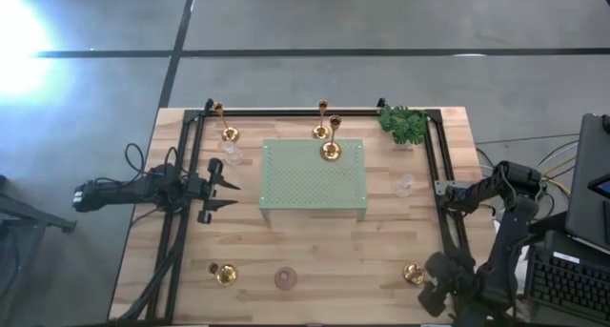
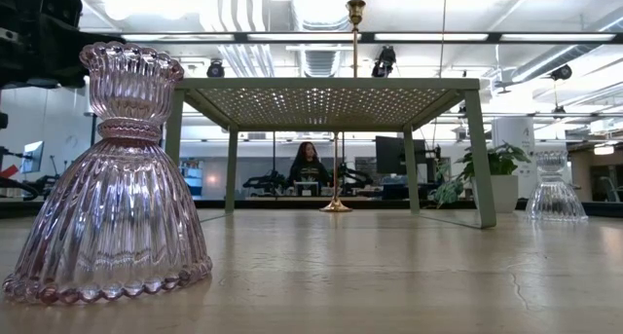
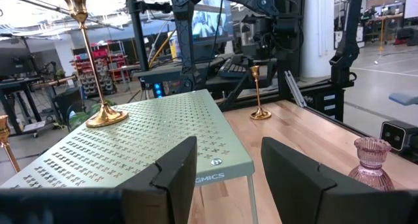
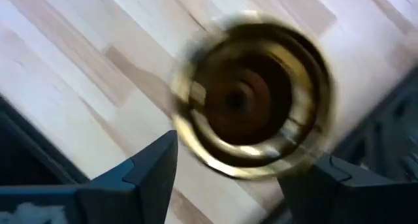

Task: Pick & Place candle stick holders
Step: Put the gold candle stand on the shelf

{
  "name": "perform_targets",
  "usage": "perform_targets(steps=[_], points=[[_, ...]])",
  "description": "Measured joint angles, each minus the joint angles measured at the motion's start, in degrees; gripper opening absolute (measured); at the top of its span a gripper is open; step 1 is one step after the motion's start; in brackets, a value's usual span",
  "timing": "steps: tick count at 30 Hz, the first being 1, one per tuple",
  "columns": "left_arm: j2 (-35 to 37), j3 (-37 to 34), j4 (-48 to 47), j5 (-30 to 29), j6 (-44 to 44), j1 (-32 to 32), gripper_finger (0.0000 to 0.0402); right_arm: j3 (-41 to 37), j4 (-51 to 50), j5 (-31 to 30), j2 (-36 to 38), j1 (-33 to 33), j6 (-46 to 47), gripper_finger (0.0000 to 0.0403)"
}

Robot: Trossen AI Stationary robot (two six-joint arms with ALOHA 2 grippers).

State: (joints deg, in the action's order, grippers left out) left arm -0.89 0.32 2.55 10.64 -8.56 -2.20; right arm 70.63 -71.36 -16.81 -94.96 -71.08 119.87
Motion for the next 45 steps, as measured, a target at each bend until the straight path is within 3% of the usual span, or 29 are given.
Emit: perform_targets(steps=[15,20,25,36,45], points=[[0.0,0.0,0.0,0.0,0.0,0.0,0.0177,-3.4,0.3,-1.4,-0.5,1.8,0.2,0.0182],[0.0,0.0,0.0,0.0,0.0,0.0,0.0177,-4.6,0.8,-1.5,-0.5,2.1,0.1,0.0134],[0.0,0.0,0.0,0.0,0.0,0.0,0.0177,-4.8,1.1,-1.6,-0.3,2.1,-0.4,0.006],[0.0,0.0,0.0,0.0,0.0,0.0,0.0177,-4.4,1.1,-5.9,2.2,4.8,-3.7,0.006],[0.0,0.0,0.0,0.0,0.0,0.0,0.0177,-0.2,-1.0,-9.8,13.5,13.3,-21.6,0.006]])
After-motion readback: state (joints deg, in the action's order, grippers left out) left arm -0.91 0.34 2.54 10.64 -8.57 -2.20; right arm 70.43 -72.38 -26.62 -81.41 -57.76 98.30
